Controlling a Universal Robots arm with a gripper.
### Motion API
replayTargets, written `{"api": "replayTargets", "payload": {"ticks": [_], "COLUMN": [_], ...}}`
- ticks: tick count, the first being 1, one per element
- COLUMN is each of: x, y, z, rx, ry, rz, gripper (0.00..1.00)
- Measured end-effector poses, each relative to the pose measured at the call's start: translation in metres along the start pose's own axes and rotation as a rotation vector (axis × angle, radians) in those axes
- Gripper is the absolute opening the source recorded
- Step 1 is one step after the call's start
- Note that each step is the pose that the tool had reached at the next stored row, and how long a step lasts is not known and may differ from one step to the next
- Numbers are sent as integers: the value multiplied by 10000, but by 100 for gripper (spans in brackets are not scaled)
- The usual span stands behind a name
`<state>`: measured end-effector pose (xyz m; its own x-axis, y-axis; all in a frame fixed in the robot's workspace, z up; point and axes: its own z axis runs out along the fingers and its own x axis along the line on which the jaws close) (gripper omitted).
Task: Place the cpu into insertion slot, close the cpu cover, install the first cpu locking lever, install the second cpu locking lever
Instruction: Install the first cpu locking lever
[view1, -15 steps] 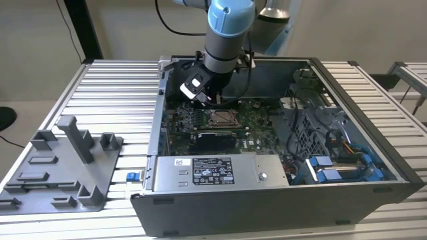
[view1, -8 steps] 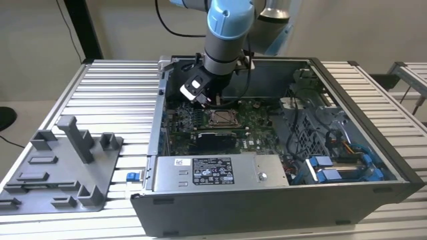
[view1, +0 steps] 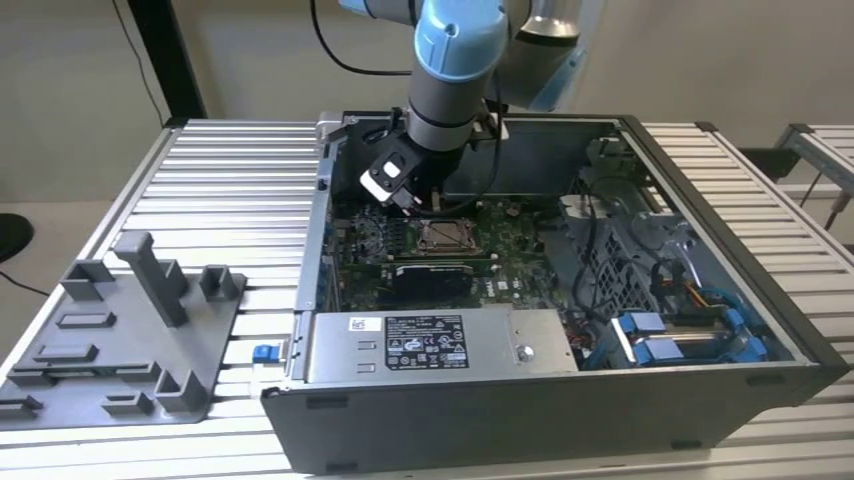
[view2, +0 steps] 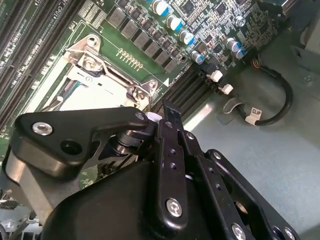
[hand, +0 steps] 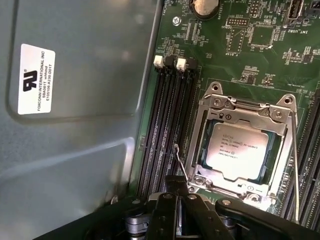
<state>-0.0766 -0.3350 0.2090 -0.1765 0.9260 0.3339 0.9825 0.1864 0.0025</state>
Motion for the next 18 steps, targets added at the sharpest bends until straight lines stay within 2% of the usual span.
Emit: {"api": "replayTargets", "payload": {"ticks": [8, 18], "x": [-4, -20], "y": [4, 71], "z": [10, 17], "rx": [-1, -1], "ry": [1, 1], "rz": [0, 0], "gripper": [0, 0]}}
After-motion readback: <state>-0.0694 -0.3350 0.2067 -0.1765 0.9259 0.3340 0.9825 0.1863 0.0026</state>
